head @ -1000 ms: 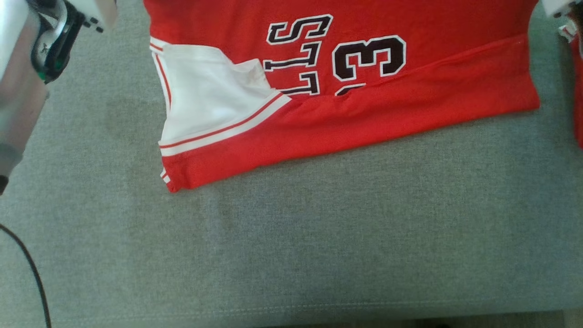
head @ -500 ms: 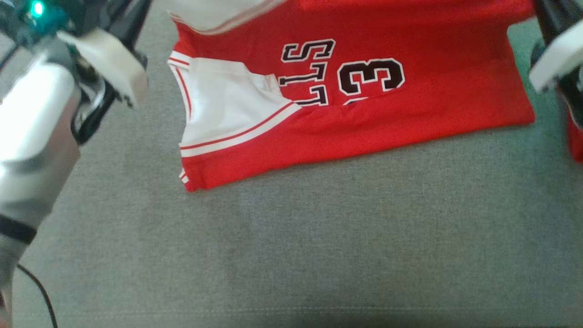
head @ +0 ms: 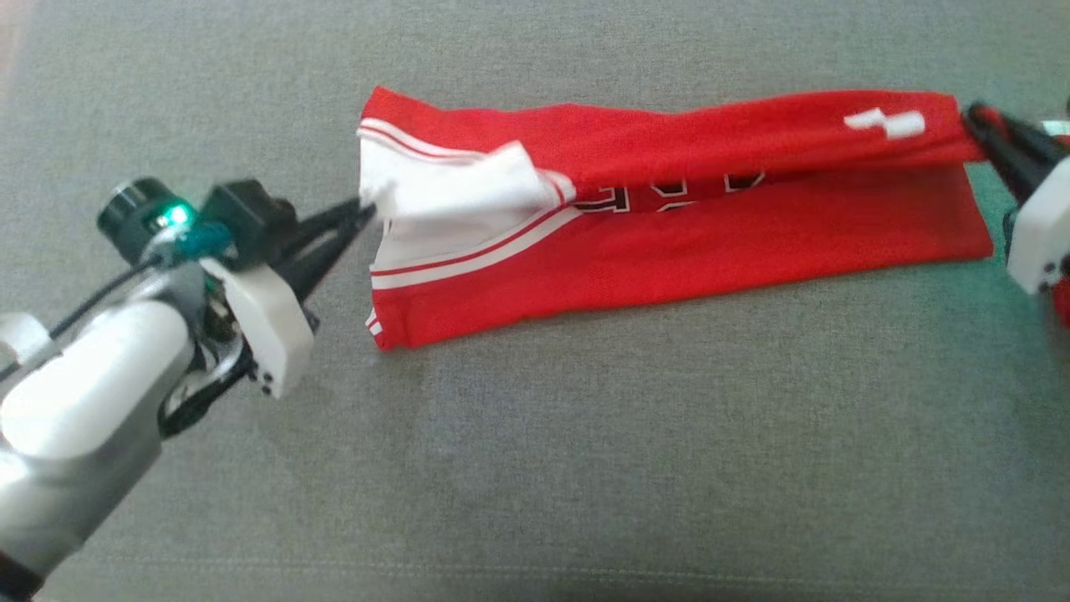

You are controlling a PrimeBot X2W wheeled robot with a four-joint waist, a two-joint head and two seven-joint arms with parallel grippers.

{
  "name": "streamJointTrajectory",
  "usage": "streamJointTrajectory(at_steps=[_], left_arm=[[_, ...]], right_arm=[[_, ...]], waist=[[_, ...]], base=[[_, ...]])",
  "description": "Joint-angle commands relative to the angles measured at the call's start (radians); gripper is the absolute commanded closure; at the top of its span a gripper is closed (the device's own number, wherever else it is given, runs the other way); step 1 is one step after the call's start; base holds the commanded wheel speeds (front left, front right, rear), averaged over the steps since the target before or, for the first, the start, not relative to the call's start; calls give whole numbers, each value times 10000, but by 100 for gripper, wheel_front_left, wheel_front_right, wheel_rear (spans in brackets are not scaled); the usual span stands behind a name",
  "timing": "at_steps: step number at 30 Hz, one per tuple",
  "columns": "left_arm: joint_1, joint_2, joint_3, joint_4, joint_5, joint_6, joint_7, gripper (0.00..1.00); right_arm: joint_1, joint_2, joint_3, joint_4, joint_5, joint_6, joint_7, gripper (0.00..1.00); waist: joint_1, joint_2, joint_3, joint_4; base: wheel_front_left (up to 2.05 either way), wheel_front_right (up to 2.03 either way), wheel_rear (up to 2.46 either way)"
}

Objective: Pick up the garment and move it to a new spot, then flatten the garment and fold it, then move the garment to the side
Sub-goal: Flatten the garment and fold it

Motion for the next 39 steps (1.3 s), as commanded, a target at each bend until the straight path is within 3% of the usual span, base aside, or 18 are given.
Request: streamJointTrajectory(at_steps=[1, 11, 19, 20, 21, 22, 26, 31, 36, 39], left_arm=[[-332, 527, 438, -221, -81, -29, 38, 100], [209, 841, -291, -675, -595, -50, 987, 100], [180, 1029, -564, -866, -955, -55, 1548, 100], [197, 1002, -581, -841, -963, -38, 1560, 70], [214, 972, -594, -802, -938, 0, 1531, 9], [240, 934, -600, -743, -911, 59, 1480, 0], [440, 691, -460, -443, -981, 476, 1115, 0], [776, 255, 370, 27, -1447, 1542, -69, 0], [1375, -443, 1956, 110, -2291, 2638, -1460, 0], [1946, -1029, 3660, -530, -2210, 3117, -1562, 0]], right_arm=[[287, -438, 28, -160, 143, -9, 9, 100], [93, -1331, 1237, -1337, 985, -9, 1094, 100], [161, -1345, 1444, -1533, 1241, -9, 1727, 100], [177, -1312, 1451, -1461, 1267, -9, 1781, 29], [224, -1262, 1454, -1357, 1440, -9, 1870, 0], [268, -1209, 1453, -1293, 1645, -9, 1969, 0], [311, -1036, 1237, -1087, 2359, -9, 1952, 0], [438, -601, 220, -944, 3540, -9, 821, 0], [797, 152, -821, -1132, 4170, -9, -1091, 0], [1095, 659, -1360, -1176, 4154, -9, -1998, 0]], waist=[[2, -1, -2, -10], [2, -1, -127, -261], [2, -1, -213, -416], [2, -1, -227, -435], [2, -1, -247, -458], [2, -1, -272, -482], [2, -1, -470, -602], [2, -1, -829, -744], [2, -1, -1237, -879], [2, -1, -1461, -948]], base=[[0, 0, 0], [0, 0, 0], [0, 0, 0], [0, 0, 0], [0, 0, 0], [0, 0, 0], [0, 0, 0], [0, 0, 0], [0, 0, 0], [0, 0, 0]])
